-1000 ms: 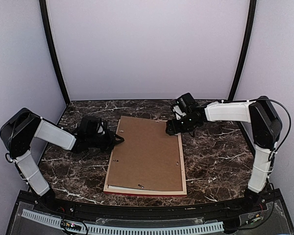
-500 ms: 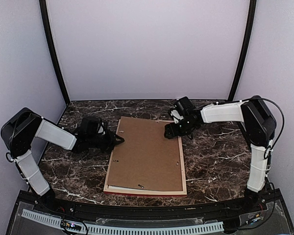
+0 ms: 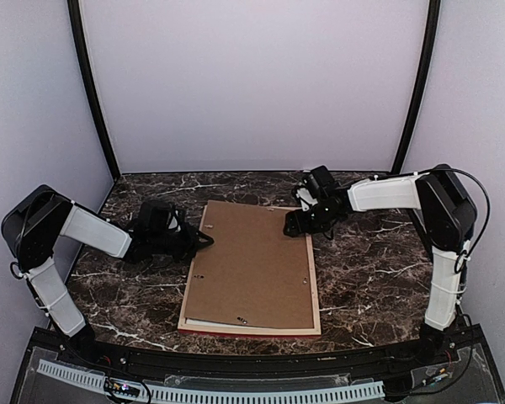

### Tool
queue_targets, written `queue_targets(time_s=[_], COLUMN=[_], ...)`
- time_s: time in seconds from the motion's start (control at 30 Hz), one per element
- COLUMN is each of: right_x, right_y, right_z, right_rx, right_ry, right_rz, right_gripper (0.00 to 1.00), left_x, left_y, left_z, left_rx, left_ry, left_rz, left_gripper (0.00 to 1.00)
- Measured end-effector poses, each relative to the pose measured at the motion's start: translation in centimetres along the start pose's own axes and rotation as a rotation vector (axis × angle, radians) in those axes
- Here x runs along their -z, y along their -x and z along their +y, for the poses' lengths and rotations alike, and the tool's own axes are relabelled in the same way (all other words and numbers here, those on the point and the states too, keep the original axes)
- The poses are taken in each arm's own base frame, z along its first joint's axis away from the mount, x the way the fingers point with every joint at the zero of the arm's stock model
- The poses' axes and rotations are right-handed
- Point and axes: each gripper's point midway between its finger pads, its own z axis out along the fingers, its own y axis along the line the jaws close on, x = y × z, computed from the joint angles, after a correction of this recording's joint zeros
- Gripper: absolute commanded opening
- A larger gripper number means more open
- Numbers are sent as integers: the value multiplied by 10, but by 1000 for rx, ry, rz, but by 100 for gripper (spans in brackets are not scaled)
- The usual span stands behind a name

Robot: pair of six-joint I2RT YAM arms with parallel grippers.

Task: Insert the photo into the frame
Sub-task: Press the fastener onto the backboard.

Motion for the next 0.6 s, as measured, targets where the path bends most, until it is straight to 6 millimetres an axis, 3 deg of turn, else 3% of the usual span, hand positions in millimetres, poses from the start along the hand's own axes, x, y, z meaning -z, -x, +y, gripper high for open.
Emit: queue_targets(time_s=[0.6], right_x=[10], right_y=[-5], right_z=[18], right_rx=[-104], right_ry=[99], right_rz=[34], right_gripper=[76], left_x=[-1], left_y=[-1], left_z=[-1], left_rx=[-3], left_ry=[2], left_rz=[-1], left_gripper=[25])
